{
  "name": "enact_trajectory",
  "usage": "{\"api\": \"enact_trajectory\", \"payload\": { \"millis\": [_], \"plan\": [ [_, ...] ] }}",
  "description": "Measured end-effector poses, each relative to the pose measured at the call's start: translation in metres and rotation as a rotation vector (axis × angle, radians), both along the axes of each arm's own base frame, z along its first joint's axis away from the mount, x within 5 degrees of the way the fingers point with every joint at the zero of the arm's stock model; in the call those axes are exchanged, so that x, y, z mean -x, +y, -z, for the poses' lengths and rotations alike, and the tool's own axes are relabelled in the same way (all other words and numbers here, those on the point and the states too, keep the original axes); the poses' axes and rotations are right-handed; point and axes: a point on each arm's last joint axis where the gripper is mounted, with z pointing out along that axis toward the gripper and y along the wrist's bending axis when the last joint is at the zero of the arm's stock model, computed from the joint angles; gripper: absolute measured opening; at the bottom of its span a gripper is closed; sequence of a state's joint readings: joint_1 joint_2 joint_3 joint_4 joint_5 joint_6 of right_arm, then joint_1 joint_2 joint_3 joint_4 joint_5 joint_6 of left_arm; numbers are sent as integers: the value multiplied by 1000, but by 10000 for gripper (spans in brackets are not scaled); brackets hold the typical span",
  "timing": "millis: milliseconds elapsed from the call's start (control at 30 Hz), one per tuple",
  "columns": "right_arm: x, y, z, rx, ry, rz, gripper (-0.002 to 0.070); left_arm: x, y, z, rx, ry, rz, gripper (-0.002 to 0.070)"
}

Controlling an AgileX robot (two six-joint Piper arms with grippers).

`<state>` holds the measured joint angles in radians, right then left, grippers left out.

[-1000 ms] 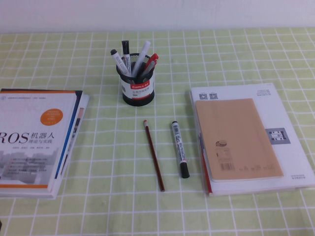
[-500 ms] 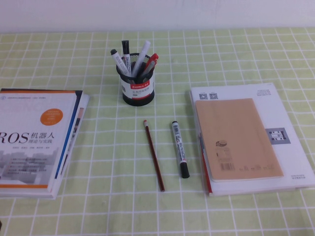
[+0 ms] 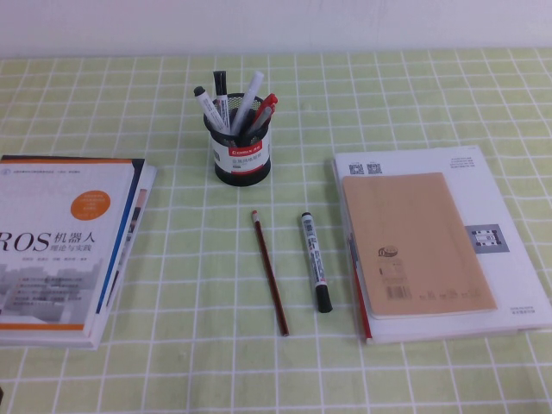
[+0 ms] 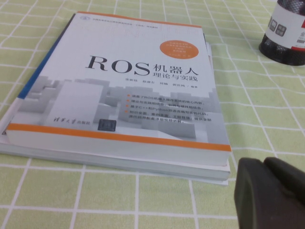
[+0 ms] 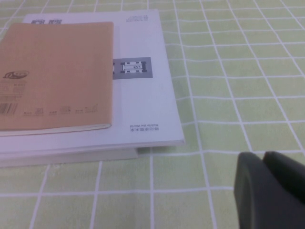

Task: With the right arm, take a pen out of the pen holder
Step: 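Take a marker out of the pen holder and lay it on the table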

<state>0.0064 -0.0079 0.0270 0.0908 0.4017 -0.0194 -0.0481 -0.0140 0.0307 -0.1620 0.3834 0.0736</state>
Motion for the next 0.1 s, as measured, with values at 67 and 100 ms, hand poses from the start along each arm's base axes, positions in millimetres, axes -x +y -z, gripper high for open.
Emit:
{"api": "enact_trajectory", "payload": {
  "millis": [67, 100],
  "plan": [
    [0, 0, 0, 0, 0, 0, -13, 0, 0, 0, 0, 0, 0, -8],
    [0, 0, 0, 0, 0, 0, -13, 0, 0, 0, 0, 0, 0, -8]
  ]
}}
